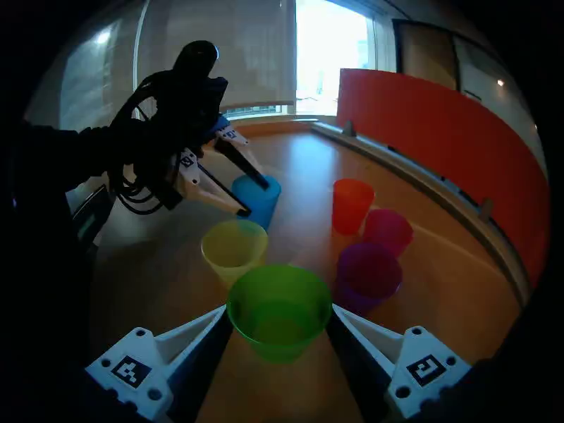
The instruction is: Pour water
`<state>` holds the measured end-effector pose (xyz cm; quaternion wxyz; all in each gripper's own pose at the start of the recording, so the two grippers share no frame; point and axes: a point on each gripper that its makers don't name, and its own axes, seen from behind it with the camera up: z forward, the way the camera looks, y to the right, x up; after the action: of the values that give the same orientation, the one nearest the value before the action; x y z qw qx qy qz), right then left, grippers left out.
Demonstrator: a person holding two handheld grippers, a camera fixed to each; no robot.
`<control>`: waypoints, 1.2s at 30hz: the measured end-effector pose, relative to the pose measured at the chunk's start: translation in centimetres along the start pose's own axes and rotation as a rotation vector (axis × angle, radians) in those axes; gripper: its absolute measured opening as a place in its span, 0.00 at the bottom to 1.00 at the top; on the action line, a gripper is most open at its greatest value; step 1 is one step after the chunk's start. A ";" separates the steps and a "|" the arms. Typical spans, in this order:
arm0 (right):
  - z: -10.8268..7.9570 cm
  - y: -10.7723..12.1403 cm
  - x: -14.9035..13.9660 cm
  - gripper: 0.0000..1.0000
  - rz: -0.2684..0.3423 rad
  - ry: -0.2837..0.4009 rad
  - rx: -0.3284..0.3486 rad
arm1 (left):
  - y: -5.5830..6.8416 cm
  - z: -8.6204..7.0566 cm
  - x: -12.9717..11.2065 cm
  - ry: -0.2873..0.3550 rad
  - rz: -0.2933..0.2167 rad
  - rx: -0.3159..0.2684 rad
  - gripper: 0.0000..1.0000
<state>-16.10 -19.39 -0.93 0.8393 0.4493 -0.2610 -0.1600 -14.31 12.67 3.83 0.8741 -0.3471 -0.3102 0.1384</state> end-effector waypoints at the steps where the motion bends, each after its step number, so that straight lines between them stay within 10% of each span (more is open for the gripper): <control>1: 0.0 0.0 0.0 0.90 -0.001 0.000 -0.001 | -0.1 0.0 -0.1 0.000 -0.002 0.001 0.88; 36: 1.4 -0.2 -0.8 0.90 0.008 -0.028 0.014 | 0.4 -0.3 -3.6 -0.082 0.089 0.022 1.00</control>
<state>-17.60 -20.08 -0.68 0.8330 0.4518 -0.2757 -0.1612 -16.95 11.19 1.76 0.8573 -0.3449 -0.3286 0.1948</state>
